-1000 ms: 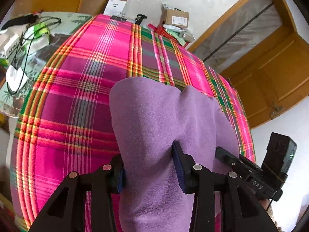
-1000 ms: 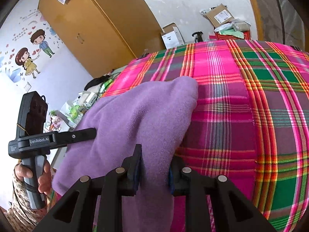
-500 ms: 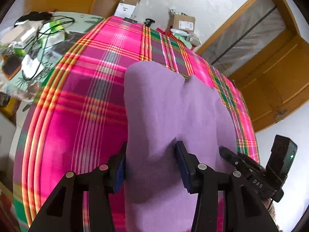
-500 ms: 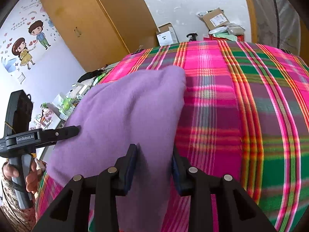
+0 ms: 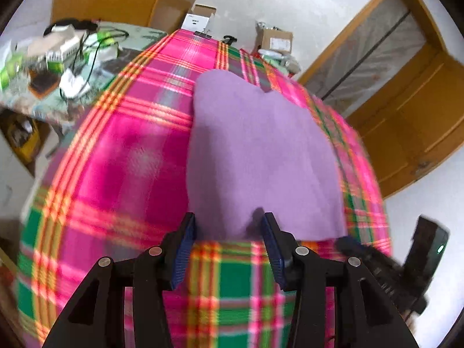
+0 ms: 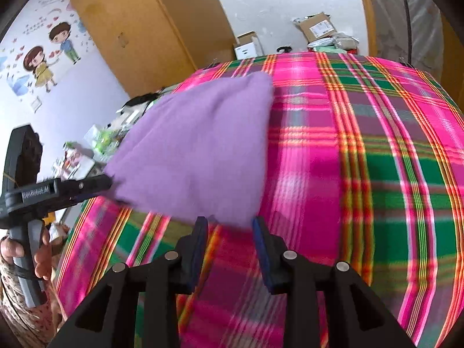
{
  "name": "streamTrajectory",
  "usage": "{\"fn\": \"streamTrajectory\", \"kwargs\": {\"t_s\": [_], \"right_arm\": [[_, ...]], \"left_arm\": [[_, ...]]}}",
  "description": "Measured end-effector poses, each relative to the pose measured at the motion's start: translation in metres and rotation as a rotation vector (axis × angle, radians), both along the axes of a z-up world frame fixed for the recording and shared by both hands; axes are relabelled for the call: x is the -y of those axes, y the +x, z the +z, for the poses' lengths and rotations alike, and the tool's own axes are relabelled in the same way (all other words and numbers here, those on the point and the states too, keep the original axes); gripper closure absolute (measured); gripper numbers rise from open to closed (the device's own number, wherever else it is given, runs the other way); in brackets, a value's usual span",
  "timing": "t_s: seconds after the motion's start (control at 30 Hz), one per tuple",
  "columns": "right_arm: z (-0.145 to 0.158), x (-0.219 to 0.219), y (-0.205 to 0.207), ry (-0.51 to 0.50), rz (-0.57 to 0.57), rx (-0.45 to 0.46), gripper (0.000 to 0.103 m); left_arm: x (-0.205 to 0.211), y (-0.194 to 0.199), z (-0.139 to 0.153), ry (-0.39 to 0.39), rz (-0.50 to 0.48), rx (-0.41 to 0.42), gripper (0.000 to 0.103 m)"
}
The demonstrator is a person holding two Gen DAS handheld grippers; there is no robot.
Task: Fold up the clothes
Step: 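Release the garment and withdraw both grippers from the folded stack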
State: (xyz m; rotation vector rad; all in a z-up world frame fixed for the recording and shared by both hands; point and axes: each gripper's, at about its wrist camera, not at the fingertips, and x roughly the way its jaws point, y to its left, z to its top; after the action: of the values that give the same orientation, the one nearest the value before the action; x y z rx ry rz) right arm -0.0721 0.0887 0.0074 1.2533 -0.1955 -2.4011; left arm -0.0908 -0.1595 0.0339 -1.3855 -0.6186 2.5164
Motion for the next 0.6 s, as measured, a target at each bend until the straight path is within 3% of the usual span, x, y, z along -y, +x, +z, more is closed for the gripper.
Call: {"fn": "streamTrajectory", "kwargs": {"t_s": [0.17, 0.5, 0.6], "right_arm": [[-0.001, 0.021, 0.025, 0.089, 0.029, -0.017, 0.069], [-0.006, 0.051, 0.050, 0.280, 0.026, -0.080, 0.069], [-0.008, 0.050, 0.050, 0.282, 0.010, -0.078, 0.069]], "left_arm": [[-0.024, 0.026, -0.003, -0.022, -0.025, 0.009, 0.055], [-0.067, 0.053, -0.005, -0.220, -0.002, -0.079, 0.055], [-0.070, 0.051, -0.008, -0.235, 0.004, -0.077, 0.055]]}}
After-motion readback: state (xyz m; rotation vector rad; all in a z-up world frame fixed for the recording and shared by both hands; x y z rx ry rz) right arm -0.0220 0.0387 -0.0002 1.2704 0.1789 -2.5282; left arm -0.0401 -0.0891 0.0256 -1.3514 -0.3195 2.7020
